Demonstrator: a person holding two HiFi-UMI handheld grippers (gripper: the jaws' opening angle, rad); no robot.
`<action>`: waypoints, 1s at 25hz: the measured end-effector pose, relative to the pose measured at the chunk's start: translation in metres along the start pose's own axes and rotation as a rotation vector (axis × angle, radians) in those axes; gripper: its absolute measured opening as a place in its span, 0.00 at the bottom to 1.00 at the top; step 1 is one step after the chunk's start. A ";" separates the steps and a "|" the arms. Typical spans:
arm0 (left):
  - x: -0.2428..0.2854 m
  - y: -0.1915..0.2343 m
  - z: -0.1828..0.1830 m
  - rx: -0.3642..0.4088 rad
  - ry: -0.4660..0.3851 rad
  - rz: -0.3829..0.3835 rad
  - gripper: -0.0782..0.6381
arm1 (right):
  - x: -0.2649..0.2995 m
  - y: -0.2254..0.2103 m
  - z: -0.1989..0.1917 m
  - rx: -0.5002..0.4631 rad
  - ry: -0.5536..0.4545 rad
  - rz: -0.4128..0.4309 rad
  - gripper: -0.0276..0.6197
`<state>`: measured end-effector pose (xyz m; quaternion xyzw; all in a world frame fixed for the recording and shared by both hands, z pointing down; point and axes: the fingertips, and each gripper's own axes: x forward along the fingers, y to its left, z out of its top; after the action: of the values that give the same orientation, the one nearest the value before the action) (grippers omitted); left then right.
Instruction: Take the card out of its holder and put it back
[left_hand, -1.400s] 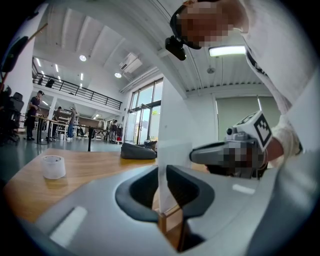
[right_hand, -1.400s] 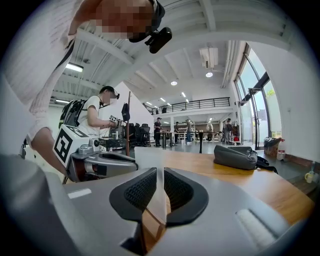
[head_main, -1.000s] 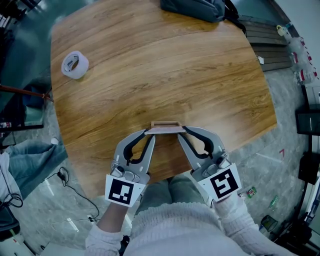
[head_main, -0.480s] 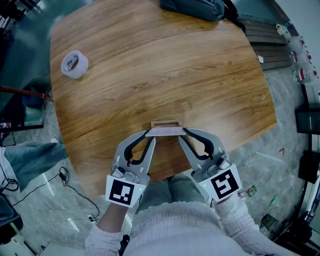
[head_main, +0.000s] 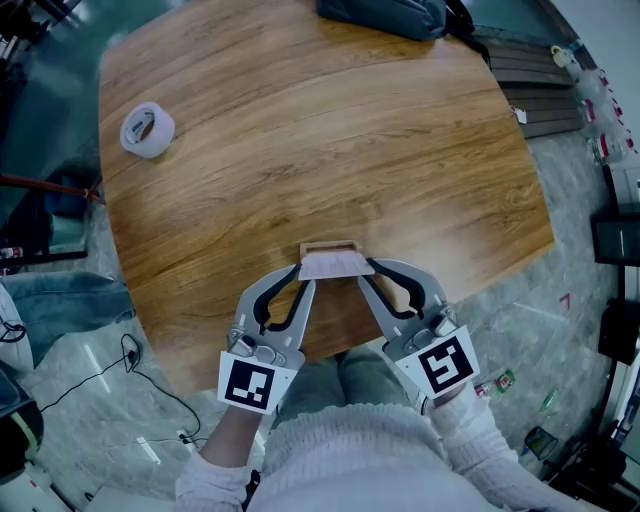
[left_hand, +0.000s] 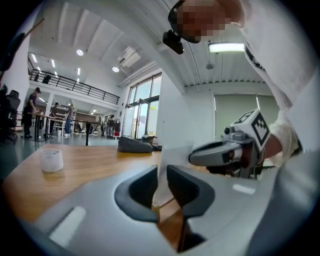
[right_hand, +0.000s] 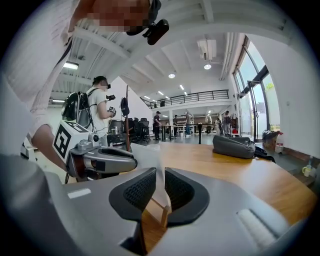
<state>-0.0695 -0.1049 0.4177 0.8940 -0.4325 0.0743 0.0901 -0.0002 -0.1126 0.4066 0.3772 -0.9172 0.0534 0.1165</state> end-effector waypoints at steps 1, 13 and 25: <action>0.001 0.000 -0.001 -0.002 0.001 0.001 0.18 | 0.000 0.000 -0.001 0.002 0.003 0.000 0.12; 0.011 0.004 -0.024 -0.025 0.064 0.036 0.18 | 0.007 -0.004 -0.035 -0.020 0.138 0.011 0.12; 0.010 0.009 -0.025 -0.081 0.082 0.069 0.27 | 0.006 -0.003 -0.032 0.011 0.129 0.028 0.16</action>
<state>-0.0722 -0.1123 0.4452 0.8704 -0.4618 0.0962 0.1413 0.0035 -0.1122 0.4393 0.3610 -0.9126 0.0844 0.1723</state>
